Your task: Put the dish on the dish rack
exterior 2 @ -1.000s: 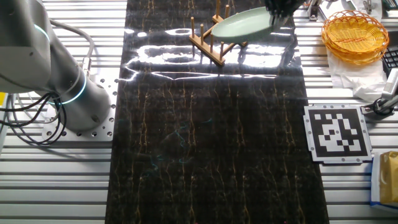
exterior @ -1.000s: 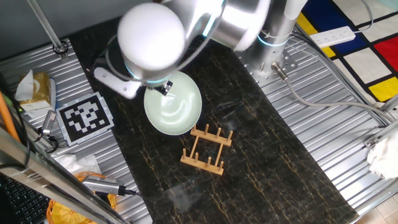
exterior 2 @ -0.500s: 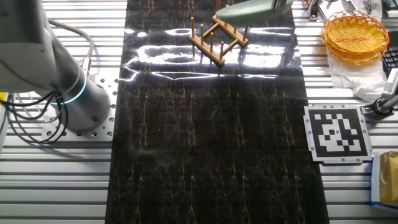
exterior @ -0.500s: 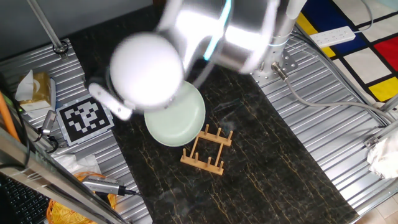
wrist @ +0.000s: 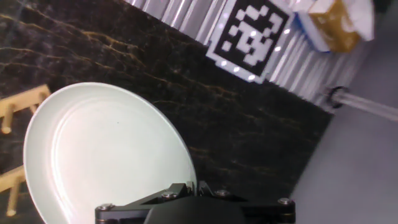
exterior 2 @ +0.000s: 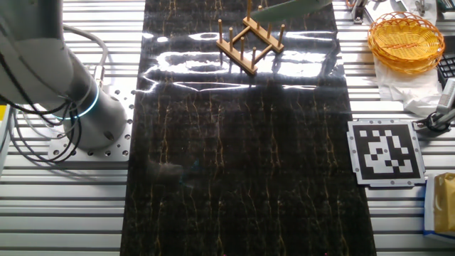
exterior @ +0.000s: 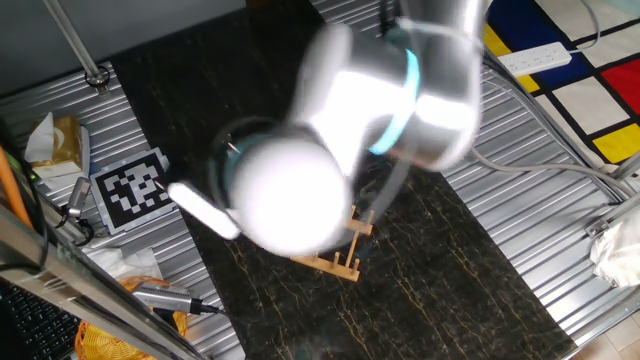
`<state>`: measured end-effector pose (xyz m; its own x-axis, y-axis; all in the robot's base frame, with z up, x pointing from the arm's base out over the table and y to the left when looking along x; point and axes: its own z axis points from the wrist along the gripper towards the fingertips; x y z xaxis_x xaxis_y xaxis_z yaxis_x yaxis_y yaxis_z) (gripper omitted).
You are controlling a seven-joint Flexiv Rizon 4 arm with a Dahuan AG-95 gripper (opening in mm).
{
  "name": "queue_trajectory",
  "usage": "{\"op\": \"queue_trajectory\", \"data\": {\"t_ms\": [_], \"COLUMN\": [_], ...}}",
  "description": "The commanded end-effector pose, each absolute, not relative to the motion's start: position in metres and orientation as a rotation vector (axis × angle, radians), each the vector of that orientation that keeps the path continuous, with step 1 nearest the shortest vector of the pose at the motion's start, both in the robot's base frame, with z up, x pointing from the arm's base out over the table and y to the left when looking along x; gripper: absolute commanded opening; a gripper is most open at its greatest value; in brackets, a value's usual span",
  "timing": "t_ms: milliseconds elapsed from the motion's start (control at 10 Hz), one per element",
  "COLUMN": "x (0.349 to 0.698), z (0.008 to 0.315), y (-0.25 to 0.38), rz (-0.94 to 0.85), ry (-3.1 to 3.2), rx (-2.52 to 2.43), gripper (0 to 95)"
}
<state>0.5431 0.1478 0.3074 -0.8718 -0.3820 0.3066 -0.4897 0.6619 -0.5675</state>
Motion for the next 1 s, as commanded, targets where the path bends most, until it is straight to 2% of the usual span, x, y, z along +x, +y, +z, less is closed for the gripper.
{"op": "queue_trajectory", "data": {"t_ms": [100, 600, 1000], "x": [0.5408, 0.5404, 0.5406], "z": [0.3033, 0.3047, 0.3049], "y": [0.1403, 0.1383, 0.1389], "rz": [1.18, 1.344, 1.331], "ry": [-2.741, -2.613, -2.641], "rx": [1.029, 1.171, 1.139], "gripper": [0.0, 0.0, 0.0]}}
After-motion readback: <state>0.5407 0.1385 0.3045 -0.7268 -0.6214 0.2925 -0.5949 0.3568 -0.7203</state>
